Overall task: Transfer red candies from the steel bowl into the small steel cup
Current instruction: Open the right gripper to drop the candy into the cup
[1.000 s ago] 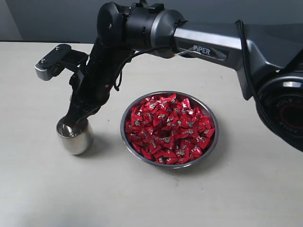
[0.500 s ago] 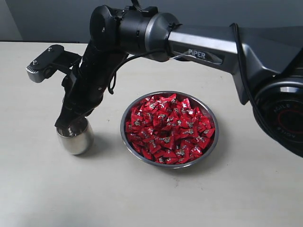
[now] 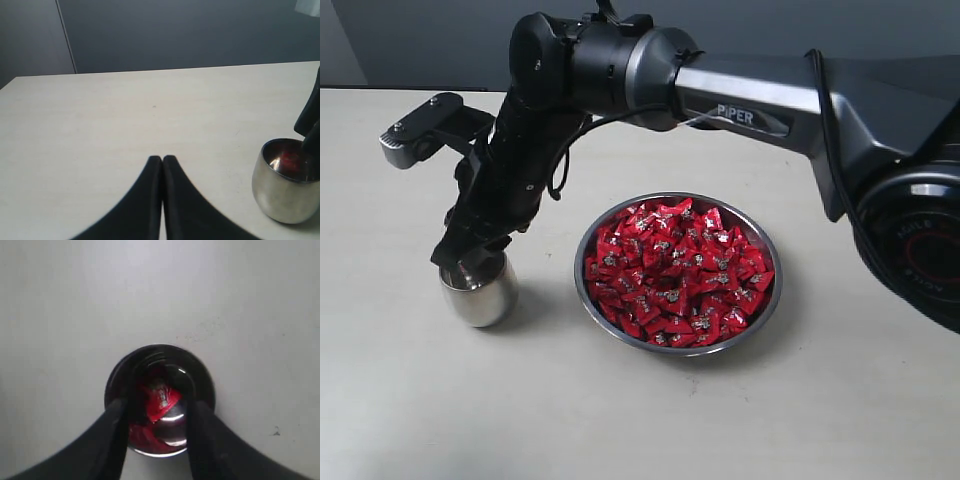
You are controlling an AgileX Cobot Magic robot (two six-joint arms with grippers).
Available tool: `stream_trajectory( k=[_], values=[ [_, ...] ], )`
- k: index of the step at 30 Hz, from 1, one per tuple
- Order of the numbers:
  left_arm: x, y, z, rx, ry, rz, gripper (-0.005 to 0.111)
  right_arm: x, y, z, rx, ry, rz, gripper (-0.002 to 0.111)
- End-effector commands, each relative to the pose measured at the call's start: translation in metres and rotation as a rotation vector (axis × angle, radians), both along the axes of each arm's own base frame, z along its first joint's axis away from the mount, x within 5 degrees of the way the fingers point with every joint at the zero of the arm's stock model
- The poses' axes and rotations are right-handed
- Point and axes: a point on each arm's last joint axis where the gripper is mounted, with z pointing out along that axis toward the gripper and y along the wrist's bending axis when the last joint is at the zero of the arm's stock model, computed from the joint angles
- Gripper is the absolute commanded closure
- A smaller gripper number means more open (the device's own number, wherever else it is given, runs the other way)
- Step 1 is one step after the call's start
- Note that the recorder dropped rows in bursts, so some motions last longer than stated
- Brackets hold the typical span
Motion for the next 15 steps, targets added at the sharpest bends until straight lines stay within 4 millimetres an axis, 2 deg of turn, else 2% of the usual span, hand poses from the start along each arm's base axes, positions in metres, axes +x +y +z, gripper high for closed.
stream_trajectory(
  k=[1, 6, 11, 15],
  values=[
    [0.000, 0.000, -0.001, -0.004, -0.003, 0.001, 0.106, -0.001, -0.001, 0.002, -0.012, 0.013, 0.003, 0.078],
    [0.000, 0.000, -0.001, -0.004, -0.003, 0.001, 0.106, -0.001, -0.003, 0.010, -0.006, 0.012, -0.002, 0.089],
    [0.000, 0.000, -0.001, -0.004, -0.003, 0.001, 0.106, 0.001, -0.006, 0.017, 0.004, -0.006, -0.006, 0.109],
    [0.000, 0.000, -0.001, -0.004, -0.003, 0.001, 0.106, 0.001, -0.006, 0.018, 0.005, -0.013, -0.004, 0.109]
  ],
)
